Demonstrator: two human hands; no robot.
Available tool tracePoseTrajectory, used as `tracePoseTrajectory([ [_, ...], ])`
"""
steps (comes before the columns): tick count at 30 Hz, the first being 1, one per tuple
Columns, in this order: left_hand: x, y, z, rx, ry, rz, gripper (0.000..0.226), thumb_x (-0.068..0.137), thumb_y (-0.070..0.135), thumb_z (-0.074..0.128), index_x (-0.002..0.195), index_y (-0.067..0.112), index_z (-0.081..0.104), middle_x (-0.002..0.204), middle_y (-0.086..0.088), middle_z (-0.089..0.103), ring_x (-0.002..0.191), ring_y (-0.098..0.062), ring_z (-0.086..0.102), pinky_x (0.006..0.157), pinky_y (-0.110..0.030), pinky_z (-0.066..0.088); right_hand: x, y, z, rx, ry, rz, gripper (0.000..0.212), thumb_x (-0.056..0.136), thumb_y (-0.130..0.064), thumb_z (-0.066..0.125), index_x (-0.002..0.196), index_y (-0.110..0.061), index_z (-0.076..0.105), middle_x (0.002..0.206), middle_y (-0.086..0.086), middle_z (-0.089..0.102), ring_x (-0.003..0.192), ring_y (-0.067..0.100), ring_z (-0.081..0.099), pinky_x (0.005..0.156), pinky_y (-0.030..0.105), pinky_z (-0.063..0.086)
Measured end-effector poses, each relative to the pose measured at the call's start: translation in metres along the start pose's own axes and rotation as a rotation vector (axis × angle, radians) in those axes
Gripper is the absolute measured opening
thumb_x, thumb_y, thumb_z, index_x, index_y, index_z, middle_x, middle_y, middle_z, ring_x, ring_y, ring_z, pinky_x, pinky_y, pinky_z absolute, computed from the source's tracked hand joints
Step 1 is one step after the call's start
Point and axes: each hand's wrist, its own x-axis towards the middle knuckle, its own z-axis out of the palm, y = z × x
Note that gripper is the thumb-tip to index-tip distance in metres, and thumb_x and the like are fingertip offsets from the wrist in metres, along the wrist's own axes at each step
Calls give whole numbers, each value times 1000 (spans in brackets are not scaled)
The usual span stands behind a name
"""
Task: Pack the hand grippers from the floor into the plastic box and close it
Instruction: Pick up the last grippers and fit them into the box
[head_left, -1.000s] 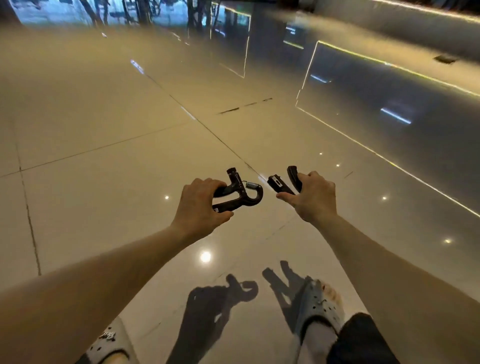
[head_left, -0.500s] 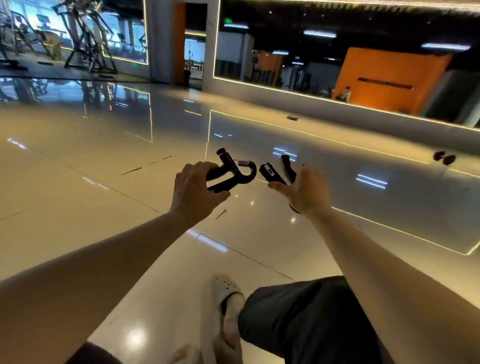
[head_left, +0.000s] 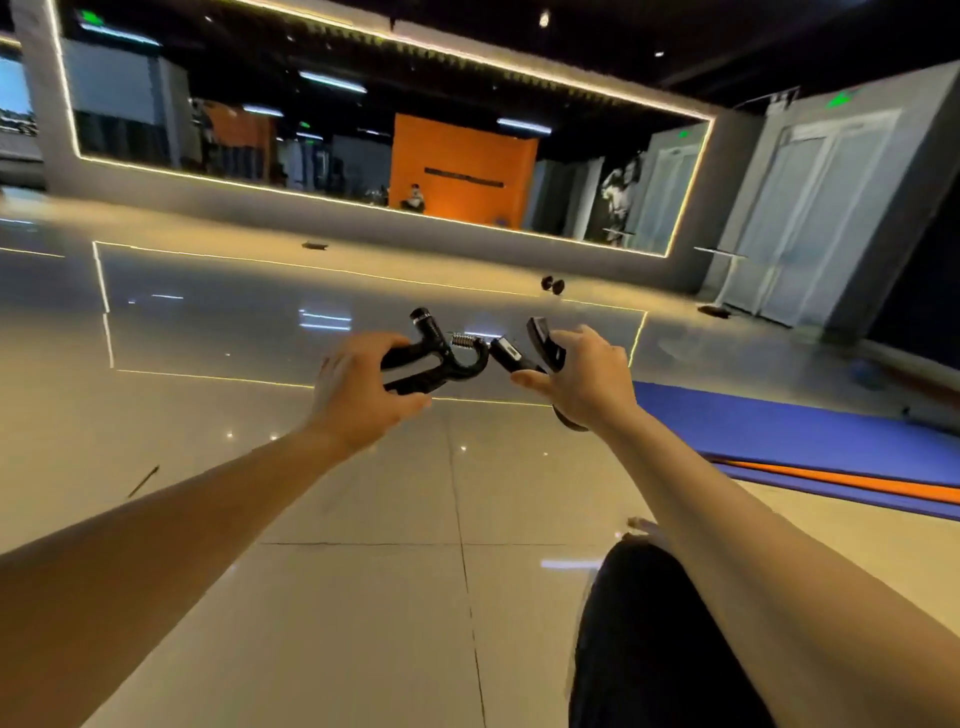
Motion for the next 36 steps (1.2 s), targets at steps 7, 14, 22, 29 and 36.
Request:
tracePoseTrajectory([
  [7,-4,94,121,-65,-179,102,63,68,33,91,124,17,65,109,-3,66,104,-25,56,91,-45,49,-55,136,-46,-89,-73,243,56,73,-71,73,91,-19,67,82,-2,58,76,21,56,76,41,44],
  [14,-12,162,221,-89,-381,106,64,69,36,89,125,24,61,108,5,57,107,-18,51,94,-41,51,-94,253,-57,-74,-168,410,52,72,-70,74,81,-20,64,69,-4,58,66,16,55,69,37,42],
  [22,-20,146,317,-107,-584,49,63,69,37,88,124,24,60,113,0,59,104,-16,53,89,-32,49,-110,328,-14,-110,-320,501,55,72,-69,75,98,-20,68,81,-2,67,75,17,63,75,44,59],
  [29,-3,126,367,-130,-800,8,63,66,33,90,121,28,60,114,2,62,106,-16,59,97,-42,54,-80,375,5,-91,-405,581,58,71,-66,78,100,-17,67,79,1,68,73,19,66,71,39,61],
  [36,-12,116,445,-185,-980,-9,58,68,30,90,118,27,60,115,5,63,108,-15,60,98,-36,51,-94,425,53,-72,-424,580,58,71,-69,76,101,-19,69,84,-2,68,76,17,64,73,40,58],
])
